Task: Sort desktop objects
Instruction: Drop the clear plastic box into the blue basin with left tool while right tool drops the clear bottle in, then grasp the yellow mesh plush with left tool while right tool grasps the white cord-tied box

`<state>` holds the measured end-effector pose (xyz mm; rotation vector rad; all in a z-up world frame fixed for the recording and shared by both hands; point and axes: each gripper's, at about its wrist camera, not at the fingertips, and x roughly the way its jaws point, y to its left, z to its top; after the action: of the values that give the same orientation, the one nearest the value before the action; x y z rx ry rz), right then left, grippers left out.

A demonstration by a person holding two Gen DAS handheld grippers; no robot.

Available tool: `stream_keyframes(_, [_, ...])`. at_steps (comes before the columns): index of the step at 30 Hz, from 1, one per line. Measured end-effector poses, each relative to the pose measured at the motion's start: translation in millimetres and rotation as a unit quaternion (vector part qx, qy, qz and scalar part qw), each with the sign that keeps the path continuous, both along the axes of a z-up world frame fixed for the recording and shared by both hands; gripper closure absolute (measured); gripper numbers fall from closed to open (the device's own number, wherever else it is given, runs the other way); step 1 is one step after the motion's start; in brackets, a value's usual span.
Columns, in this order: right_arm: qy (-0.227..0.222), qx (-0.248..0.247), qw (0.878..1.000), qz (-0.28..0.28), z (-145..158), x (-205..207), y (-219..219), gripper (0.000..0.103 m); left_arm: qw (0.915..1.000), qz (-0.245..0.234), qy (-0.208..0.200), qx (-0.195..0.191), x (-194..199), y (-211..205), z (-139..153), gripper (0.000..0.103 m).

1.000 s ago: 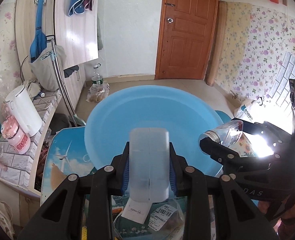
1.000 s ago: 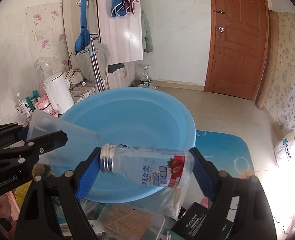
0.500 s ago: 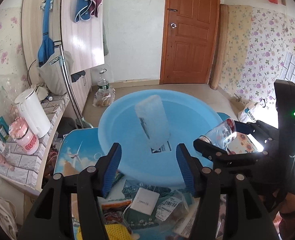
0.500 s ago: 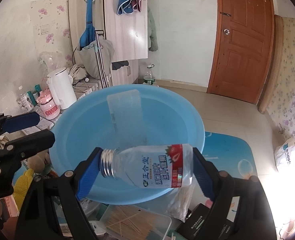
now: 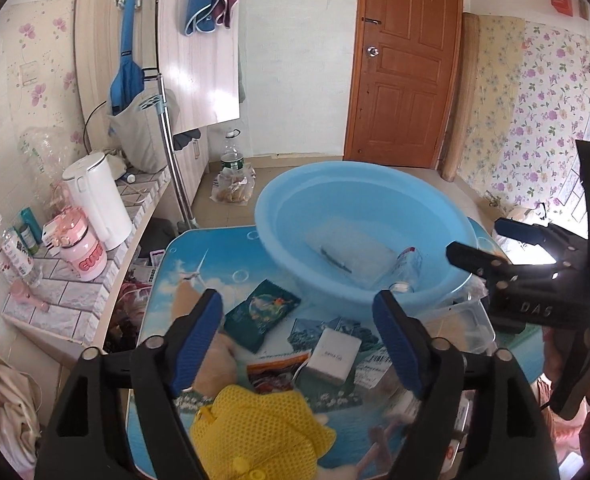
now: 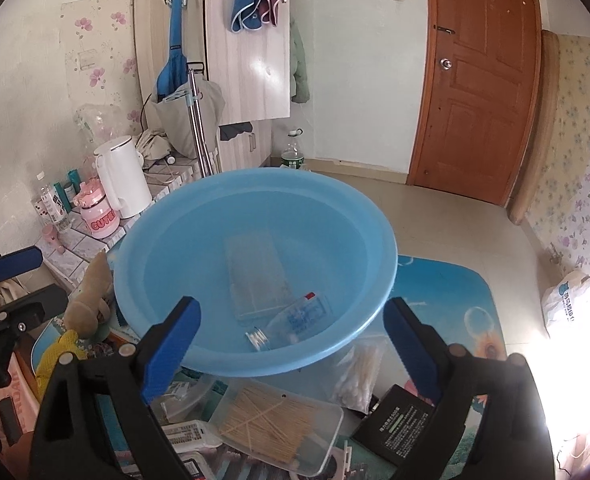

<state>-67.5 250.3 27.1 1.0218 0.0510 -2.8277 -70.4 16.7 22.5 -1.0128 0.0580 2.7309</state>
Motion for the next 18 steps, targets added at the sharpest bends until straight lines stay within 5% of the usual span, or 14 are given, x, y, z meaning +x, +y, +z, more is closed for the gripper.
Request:
stream_keyframes(4, [0.005,0.006,1.0,-0.005,4.1,12.1,0.1,0.009,0.9998,0.005,-0.008,0.02,12.2,-13.5,-2.5,0.004])
stream_keyframes(18, [-0.021,-0.027,0.999,0.022,-18.1,69.3,-3.9,0.002,0.9988,0.008,-0.046,0.012,49.8,-40.3,-32.7,0.003])
